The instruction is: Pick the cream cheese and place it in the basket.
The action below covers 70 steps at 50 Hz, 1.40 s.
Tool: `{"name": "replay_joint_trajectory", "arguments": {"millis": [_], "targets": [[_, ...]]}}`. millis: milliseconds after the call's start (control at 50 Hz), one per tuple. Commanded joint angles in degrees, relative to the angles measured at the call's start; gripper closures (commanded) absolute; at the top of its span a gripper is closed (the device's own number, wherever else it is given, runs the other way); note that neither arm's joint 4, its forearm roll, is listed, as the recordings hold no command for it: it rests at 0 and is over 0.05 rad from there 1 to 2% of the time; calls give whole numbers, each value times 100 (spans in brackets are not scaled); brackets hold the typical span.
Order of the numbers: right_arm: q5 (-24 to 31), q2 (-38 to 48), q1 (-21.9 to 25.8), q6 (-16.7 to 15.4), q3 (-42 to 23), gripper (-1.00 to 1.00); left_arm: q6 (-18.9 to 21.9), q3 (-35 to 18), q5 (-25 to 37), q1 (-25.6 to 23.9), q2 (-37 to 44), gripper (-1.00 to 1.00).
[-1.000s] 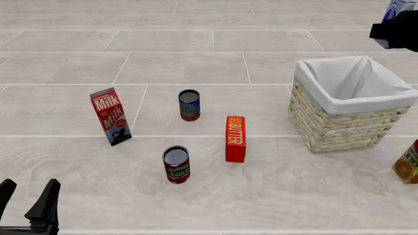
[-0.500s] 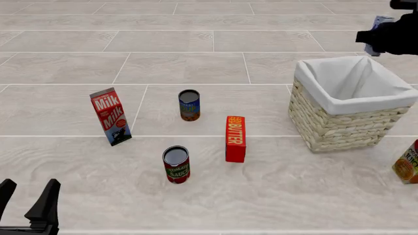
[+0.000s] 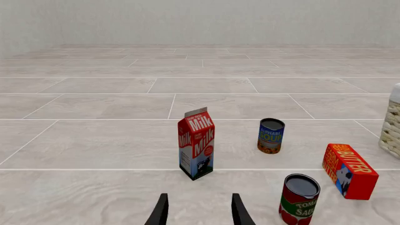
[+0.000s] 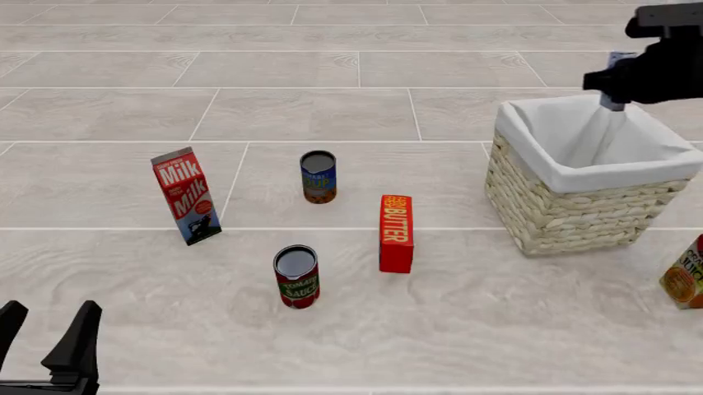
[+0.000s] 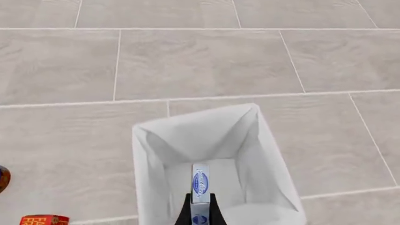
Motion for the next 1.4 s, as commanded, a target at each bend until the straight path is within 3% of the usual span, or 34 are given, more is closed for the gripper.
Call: {"name": "replay_joint_trajectory", "arguments": {"millis": [20, 340, 980, 1400], "targets": [[249, 300, 35, 104, -513, 100, 0, 0, 0, 0, 1, -100], [483, 663, 52, -9, -909, 100, 2, 0, 0, 0, 0, -100], [-189, 743, 40, -55, 11, 100, 0, 0, 0, 1, 0, -100], [-405, 786, -115, -197, 272, 100, -2, 0, 0, -1, -1, -100]]}}
